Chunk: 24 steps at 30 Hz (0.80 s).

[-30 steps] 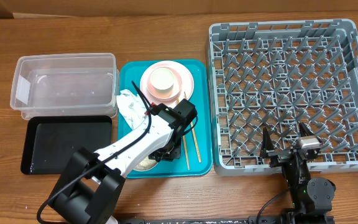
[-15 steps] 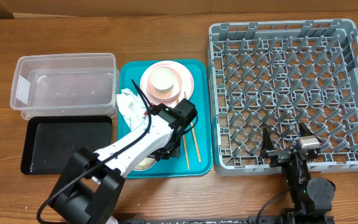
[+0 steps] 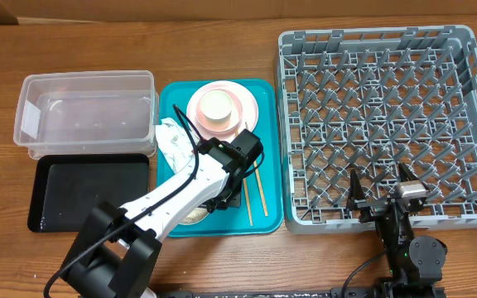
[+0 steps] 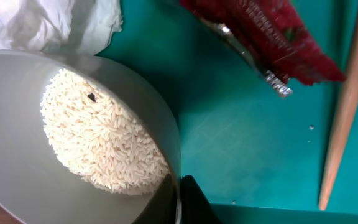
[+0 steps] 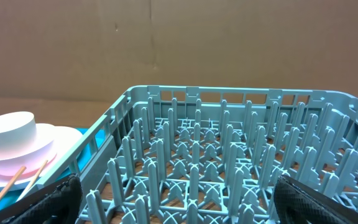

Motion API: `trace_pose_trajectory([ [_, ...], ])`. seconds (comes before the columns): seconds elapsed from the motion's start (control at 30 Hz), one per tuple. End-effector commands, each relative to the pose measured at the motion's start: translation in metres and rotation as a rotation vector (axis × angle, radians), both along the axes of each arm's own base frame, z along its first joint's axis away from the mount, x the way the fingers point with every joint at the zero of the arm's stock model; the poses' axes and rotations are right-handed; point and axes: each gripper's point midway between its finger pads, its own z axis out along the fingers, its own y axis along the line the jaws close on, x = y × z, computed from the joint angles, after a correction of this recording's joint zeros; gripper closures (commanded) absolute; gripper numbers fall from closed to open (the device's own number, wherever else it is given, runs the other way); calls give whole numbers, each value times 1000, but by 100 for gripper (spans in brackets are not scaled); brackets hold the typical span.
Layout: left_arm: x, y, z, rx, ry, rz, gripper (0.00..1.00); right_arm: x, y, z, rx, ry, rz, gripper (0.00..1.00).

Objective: Sort waste into correct bins and load items into the dishwasher
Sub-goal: 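Lower the left gripper and grasp the rim of the white rice bowl, then lift the rice bowl with the left gripper toward the black tray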

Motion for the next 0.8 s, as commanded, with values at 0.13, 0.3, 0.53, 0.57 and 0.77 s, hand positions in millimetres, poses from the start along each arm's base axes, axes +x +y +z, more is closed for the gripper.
trace_pose_trajectory([
  [0.13, -2, 2, -5, 12, -24, -6, 84, 0, 0, -2, -3, -3, -1, 0],
  [0.3, -3, 3, -8, 12, -25, -6, 84, 0, 0, -2, -3, -3, -1, 0],
  [0.53, 0, 0, -8, 3, -37, -6, 85, 0, 0, -2, -3, -3, -1, 0],
  [0.57, 0, 0, -8, 3, -37, -6, 86, 0, 0, -2, -3, -3, -1, 0],
  [0.77, 0, 0, -8, 3, -36, -6, 96, 0, 0, -2, -3, -3, -1, 0],
])
